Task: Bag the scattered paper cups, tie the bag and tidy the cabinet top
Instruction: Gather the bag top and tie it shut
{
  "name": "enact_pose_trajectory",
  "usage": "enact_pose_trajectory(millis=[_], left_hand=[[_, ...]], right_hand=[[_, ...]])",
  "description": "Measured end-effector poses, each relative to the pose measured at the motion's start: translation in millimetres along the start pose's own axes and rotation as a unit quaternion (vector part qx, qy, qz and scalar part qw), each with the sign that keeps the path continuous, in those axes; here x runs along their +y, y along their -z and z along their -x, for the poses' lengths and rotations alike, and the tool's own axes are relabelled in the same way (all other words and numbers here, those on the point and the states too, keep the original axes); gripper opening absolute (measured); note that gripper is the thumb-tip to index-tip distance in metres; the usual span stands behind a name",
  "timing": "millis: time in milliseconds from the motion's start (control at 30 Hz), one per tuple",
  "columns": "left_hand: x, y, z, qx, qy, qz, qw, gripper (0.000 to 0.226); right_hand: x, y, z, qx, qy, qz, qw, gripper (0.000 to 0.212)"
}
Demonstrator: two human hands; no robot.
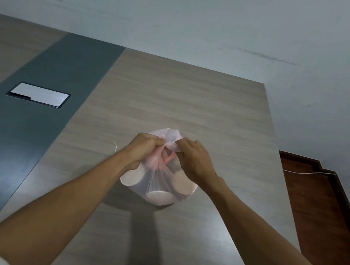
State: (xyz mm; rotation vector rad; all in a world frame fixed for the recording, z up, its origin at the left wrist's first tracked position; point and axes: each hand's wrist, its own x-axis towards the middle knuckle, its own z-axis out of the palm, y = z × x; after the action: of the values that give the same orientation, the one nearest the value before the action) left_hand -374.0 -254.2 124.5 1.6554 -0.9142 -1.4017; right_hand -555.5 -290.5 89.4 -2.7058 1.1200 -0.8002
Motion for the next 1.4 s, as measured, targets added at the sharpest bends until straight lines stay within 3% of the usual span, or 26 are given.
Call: enact_pose_trajectory(millis=[67,167,333,433,500,567,667,733,800,900,1000,1067,1300,1400], left_hand=[[-4.7,1.2,-6.1,0.080,0.000,0.007,0.997,0.017],[-21.1,9.0,-20.2,0.200,0.008,0.004,0.980,0.024],[-38.3,11.8,-26.9,0.230,0.016,-0.026,0.973,0.025],[-39.0,6.9,-22.2,0.246,-0.026,-0.054,0.967,0.034],[-38.8,2.4,-14.3,0.209,-0.086,-0.057,0.972,0.041],[-32.0,-6.8,-2.5,0.152,-0.133,-0.029,0.979,0.039],[-19.3,-21.7,8.7,0.110,-0.138,0.099,0.979,0.036],[-17.3,-28.2,8.3,0.083,-0.124,0.204,0.968,0.027],[-20.5,-32.7,6.5,0.056,-0.099,0.282,0.953,0.020],[-26.2,-36.9,6.2,-0.003,-0.074,0.359,0.931,0.015],[-32.1,-34.5,3.8,-0.045,-0.070,0.372,0.925,0.016],[-38.3,-30.9,0.0,-0.032,-0.066,0.360,0.930,0.018],[-40.4,-24.6,1.4,-0.061,-0.046,0.288,0.955,0.016],[-35.1,-18.6,0.9,-0.064,-0.034,0.268,0.961,0.031]], right_hand=[[3.5,-1.4,6.8,-0.037,-0.134,-0.059,0.989,0.024],[13.7,-4.0,18.8,-0.143,-0.246,-0.070,0.956,0.038],[23.2,6.7,20.5,-0.195,-0.367,-0.205,0.886,0.035],[14.6,18.5,15.5,-0.150,-0.432,-0.330,0.826,0.029],[6.4,23.6,8.5,-0.066,-0.430,-0.386,0.813,0.026],[-0.6,22.6,0.1,0.001,-0.410,-0.505,0.760,0.026],[-4.9,18.6,-7.0,0.037,-0.423,-0.649,0.631,0.026],[-6.1,15.5,-9.7,0.054,-0.426,-0.683,0.590,0.024],[-6.4,11.2,-9.4,0.071,-0.436,-0.695,0.567,0.008],[-5.0,0.7,-6.7,0.081,-0.458,-0.676,0.572,0.030],[-3.6,-7.8,-4.7,0.089,-0.471,-0.655,0.584,0.023],[-4.6,-8.9,-3.0,0.074,-0.464,-0.653,0.594,0.010],[-12.5,-9.9,0.0,0.090,-0.459,-0.659,0.588,0.015],[-12.8,-8.0,2.6,0.075,-0.434,-0.672,0.595,0.036]])
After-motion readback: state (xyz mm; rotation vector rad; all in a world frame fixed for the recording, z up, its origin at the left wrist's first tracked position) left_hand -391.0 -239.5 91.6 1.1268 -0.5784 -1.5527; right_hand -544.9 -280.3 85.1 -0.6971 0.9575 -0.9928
